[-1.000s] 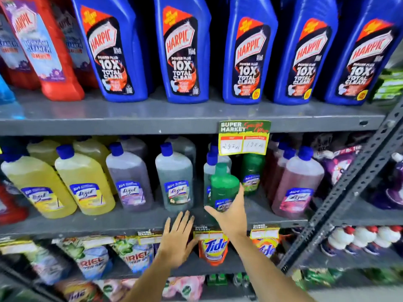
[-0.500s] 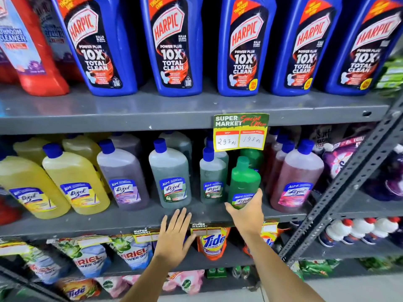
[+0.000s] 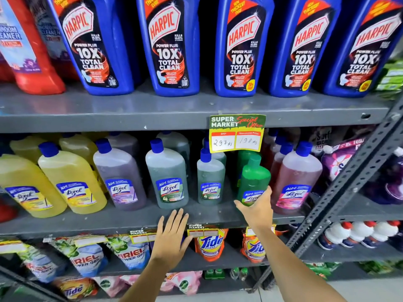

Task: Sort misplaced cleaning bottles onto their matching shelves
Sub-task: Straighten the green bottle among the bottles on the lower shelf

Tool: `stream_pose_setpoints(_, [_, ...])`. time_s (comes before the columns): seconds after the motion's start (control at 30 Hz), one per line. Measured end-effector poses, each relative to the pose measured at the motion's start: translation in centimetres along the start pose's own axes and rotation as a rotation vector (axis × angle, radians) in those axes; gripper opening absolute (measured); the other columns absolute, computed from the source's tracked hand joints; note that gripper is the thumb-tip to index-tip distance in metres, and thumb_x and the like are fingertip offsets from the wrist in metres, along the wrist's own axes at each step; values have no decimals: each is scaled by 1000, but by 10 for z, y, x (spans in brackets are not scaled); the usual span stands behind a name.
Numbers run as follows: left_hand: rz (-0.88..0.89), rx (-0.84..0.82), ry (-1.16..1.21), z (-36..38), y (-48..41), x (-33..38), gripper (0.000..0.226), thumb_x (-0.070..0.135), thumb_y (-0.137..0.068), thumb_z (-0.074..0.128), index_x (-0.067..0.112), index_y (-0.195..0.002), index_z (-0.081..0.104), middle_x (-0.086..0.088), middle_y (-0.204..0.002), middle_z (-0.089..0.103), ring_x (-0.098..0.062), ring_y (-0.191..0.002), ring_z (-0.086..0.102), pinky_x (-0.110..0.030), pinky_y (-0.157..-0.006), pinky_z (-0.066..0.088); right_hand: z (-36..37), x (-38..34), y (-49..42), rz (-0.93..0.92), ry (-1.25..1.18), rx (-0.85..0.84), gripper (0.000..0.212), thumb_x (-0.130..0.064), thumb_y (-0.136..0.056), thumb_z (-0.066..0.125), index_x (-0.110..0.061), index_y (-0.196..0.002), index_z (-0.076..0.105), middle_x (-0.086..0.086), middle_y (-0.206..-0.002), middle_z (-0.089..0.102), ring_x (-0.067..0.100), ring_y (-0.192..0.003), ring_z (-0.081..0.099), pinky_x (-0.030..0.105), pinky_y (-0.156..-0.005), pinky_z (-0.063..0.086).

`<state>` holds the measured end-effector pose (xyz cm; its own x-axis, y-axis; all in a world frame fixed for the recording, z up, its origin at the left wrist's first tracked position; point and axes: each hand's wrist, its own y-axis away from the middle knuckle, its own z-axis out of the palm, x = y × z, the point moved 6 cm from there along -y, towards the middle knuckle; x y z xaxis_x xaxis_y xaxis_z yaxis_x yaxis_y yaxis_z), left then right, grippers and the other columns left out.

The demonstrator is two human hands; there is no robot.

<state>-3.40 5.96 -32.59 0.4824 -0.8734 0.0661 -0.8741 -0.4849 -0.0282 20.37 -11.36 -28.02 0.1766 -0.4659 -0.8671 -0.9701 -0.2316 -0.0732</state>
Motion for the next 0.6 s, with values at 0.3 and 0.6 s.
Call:
stream_pose_setpoints(0.3, [39,5,-7,-3,2,-2,76,55,-101,1,13,-144,48,-7,-149,47,-28,-137,44,-46,-111,16,10,-4,-16,-20,-14,-21,106,-39,-55,92,-21,-137,28,2,-120,62,27,-105,64,34,-87,48])
stream_pose_setpoints(0.6, [31,-1,-31,-1,2,-2,76,55,-101,1,13,-145,46,-7,-150,46,-28,-138,42,-48,-111,15,8,-4,-17,-40,7,-16,108,-41,-55,92,-20,-138,27,2,-116,64,28,-103,65,36,-88,49])
